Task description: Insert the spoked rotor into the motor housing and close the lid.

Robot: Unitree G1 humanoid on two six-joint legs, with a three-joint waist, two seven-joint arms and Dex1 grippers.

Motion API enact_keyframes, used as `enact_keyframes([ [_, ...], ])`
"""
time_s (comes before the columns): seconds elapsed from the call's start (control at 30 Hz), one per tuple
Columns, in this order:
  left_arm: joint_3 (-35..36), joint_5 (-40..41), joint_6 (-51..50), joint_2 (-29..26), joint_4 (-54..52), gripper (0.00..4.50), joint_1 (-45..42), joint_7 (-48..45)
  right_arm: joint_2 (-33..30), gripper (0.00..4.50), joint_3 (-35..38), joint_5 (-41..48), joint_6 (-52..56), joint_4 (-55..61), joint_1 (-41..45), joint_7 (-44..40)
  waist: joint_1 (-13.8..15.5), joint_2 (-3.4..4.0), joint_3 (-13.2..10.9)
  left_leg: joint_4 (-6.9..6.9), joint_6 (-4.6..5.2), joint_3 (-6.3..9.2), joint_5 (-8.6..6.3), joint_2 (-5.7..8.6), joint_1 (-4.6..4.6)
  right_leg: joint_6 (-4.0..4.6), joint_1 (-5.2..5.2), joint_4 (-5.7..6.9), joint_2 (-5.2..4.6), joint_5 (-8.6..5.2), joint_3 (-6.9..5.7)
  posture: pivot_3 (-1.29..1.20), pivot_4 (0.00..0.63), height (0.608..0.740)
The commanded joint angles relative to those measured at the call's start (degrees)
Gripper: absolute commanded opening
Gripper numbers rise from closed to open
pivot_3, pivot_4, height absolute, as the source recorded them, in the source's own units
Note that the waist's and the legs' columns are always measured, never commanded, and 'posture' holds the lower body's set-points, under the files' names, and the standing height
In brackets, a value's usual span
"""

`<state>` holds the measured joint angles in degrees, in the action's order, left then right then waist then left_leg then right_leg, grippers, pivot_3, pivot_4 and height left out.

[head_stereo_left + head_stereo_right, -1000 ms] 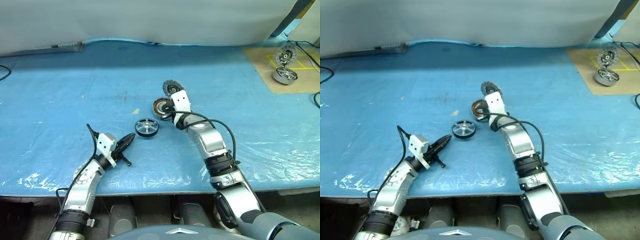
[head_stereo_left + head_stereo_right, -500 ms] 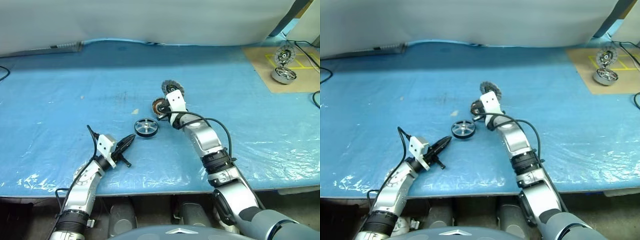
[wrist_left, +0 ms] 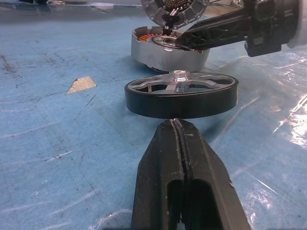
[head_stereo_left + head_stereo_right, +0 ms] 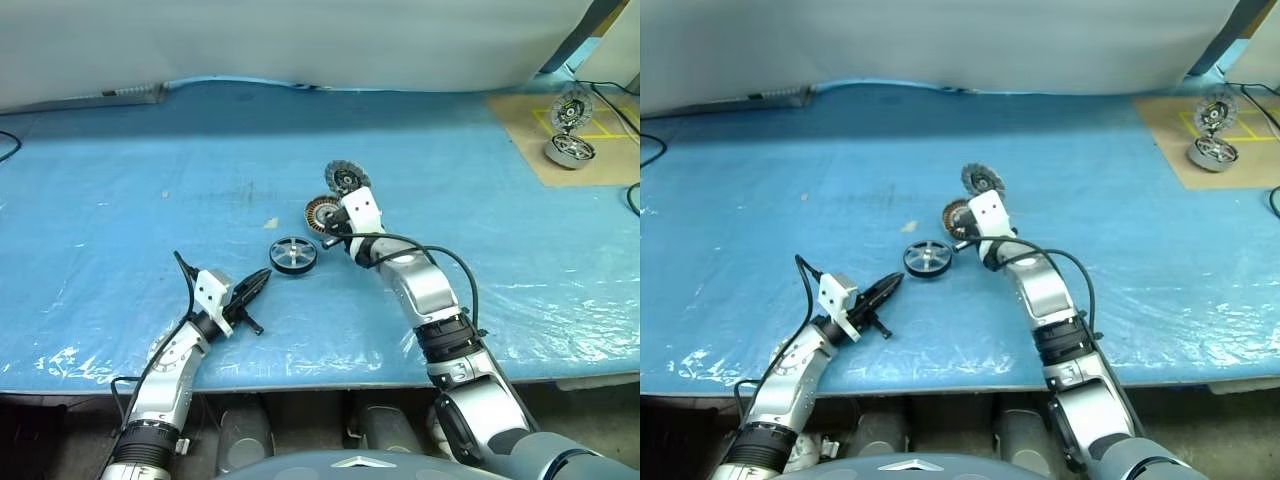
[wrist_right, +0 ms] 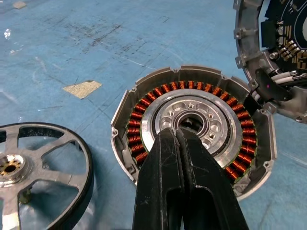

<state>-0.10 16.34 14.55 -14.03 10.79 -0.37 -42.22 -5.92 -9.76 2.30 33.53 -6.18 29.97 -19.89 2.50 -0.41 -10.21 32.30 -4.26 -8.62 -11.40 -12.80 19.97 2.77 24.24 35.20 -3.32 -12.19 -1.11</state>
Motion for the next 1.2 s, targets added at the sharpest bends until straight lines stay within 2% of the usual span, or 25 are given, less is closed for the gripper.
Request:
enact_keyframes([
  [0.03,-0.2,0.0,0.5,0.2,-0.5,0.0,0.1,-0.1,0.3,0.03,0.0,1.1,0.2,2.9,-0.7,-0.7,0.0,0.0,0.0,0.0,0.0,0.0,0.0,0.0,0.0,0.0,0.0,0.0,0.0,0.0,0.0,0.0,0.15,0.74],
  [0.3,0.5,0.2,0.3,-0.4,-1.1,0.0,0.3,0.2,-1.4,0.03,-1.1,4.4,4.3,11.4,-0.7,-6.3,0.0,0.0,0.0,-0.01,0.0,0.0,0.0,0.0,0.0,0.0,0.01,-0.02,0.0,0.0,0.0,0.0,0.15,0.74],
  [0.4,0.6,0.2,0.3,-0.5,-1.0,0.0,0.3,0.2,-2.8,0.63,-2.6,4.5,7.7,14.3,-0.6,-7.6,0.0,0.0,0.0,-0.01,0.0,0.0,0.0,0.0,0.0,0.0,0.01,-0.02,0.0,0.0,0.0,0.0,0.15,0.74],
  [0.53,0.5,0.2,0.3,-0.4,-1.0,0.0,0.2,0.4,-3.7,1.94,-3.4,4.9,12.0,17.0,0.3,-7.8,0.0,0.0,0.0,-0.01,0.0,0.0,0.0,0.0,0.0,0.0,0.01,-0.01,0.01,0.0,0.0,0.0,0.15,0.74],
  [0.7,0.3,0.1,0.1,-0.3,-1.4,0.0,0.4,0.6,-3.7,1.94,-3.3,6.2,16.4,18.1,1.9,-7.9,0.0,0.0,0.0,-0.01,0.0,0.0,0.0,0.0,0.0,0.0,0.01,-0.01,0.0,0.0,0.0,0.0,0.15,0.74],
  [0.97,0.2,-0.1,0.2,-0.3,-1.3,0.0,0.5,0.9,-3.8,1.94,-7.2,7.4,20.5,19.5,2.5,-9.5,0.0,0.0,0.0,-0.01,0.0,0.01,0.0,0.0,0.0,0.0,0.01,-0.01,0.01,0.0,0.0,0.0,0.15,0.74],
  [1.07,0.3,0.0,0.3,-0.4,-1.2,0.0,0.6,0.9,-3.9,2.54,-7.8,7.6,20.7,19.3,2.9,-9.6,0.0,0.0,0.0,0.0,0.0,0.01,0.0,0.0,0.0,0.0,0.01,-0.01,0.0,0.0,0.0,0.0,0.15,0.74],
  [1.17,0.4,0.0,0.2,-0.5,-1.5,0.0,0.7,1.0,-4.3,3.54,-9.2,7.1,19.9,18.5,3.5,-9.9,0.0,0.0,0.0,0.0,0.0,0.01,0.0,0.0,0.0,0.0,0.01,-0.01,0.0,0.0,0.0,0.0,0.15,0.74],
  [1.2,0.4,0.0,0.2,-0.5,-1.7,0.0,0.8,1.1,-4.4,3.54,-9.5,7.1,19.7,18.2,3.7,-10.1,0.0,0.0,0.0,0.0,0.0,0.01,0.0,0.0,0.0,0.0,0.01,-0.01,0.0,0.0,0.0,0.0,0.15,0.74],
])
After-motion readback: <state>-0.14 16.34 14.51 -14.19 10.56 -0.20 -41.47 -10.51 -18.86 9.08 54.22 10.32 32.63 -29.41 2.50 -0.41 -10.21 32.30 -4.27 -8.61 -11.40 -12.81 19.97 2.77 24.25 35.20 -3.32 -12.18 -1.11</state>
